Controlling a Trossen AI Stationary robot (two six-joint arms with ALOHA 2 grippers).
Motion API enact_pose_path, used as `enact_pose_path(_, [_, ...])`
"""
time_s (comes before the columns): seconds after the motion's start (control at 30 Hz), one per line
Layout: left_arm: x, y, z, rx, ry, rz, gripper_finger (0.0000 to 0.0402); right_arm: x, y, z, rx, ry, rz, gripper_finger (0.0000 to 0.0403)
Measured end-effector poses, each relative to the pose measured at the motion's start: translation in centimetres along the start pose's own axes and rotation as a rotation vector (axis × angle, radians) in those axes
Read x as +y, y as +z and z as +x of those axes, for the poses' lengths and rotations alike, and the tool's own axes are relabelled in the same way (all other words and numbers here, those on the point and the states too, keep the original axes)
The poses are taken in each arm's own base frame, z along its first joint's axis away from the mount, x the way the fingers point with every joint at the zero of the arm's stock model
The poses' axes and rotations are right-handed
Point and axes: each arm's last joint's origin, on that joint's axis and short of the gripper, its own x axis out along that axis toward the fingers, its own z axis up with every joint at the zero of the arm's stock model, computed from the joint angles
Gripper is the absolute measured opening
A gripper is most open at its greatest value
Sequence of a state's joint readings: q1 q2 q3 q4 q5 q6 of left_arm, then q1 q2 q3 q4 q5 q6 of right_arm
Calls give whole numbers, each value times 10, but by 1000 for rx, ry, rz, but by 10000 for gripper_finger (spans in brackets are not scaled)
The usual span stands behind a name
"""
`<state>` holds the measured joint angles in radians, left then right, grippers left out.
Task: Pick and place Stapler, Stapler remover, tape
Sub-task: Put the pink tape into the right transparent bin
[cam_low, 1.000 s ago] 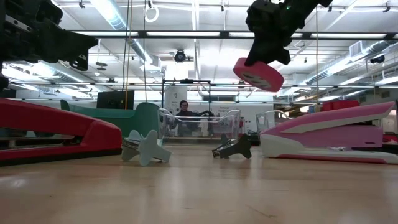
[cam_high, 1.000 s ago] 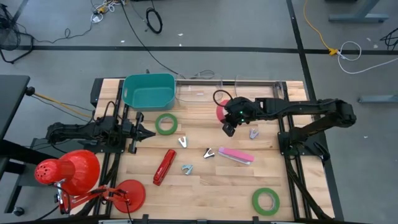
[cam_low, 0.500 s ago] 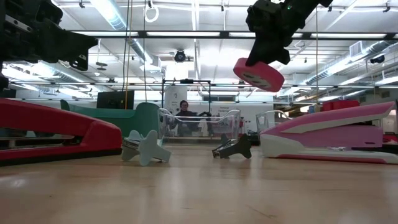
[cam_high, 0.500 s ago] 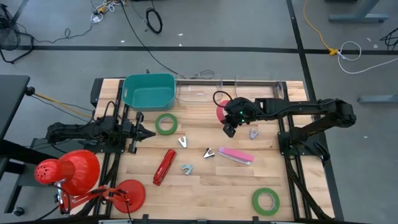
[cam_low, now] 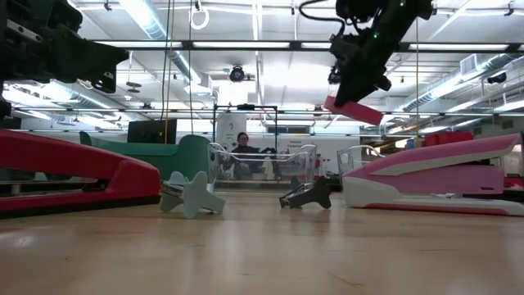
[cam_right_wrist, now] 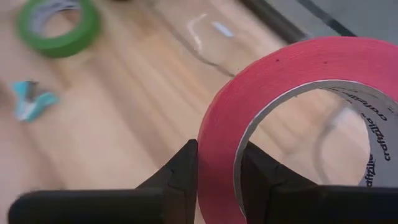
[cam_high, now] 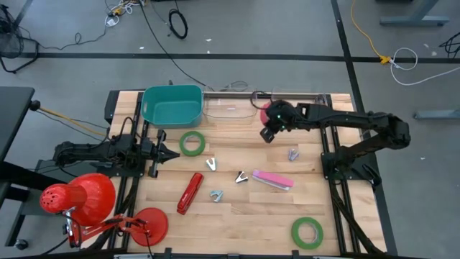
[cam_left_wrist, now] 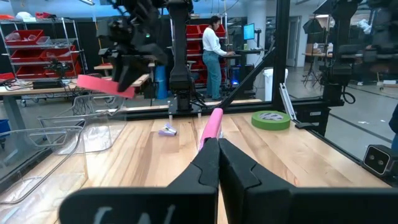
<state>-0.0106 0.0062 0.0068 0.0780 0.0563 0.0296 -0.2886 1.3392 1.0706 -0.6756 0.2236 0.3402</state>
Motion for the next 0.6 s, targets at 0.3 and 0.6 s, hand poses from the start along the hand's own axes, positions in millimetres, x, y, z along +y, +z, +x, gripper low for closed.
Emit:
enact_pose_path(0.3, [0, 0, 0, 0, 0, 0, 3, -36, 4, 5, 28, -173, 74, 86])
enact_pose_path(0.6, [0, 0, 0, 0, 0, 0, 3, -71, 7, 7, 45, -322, 133, 86])
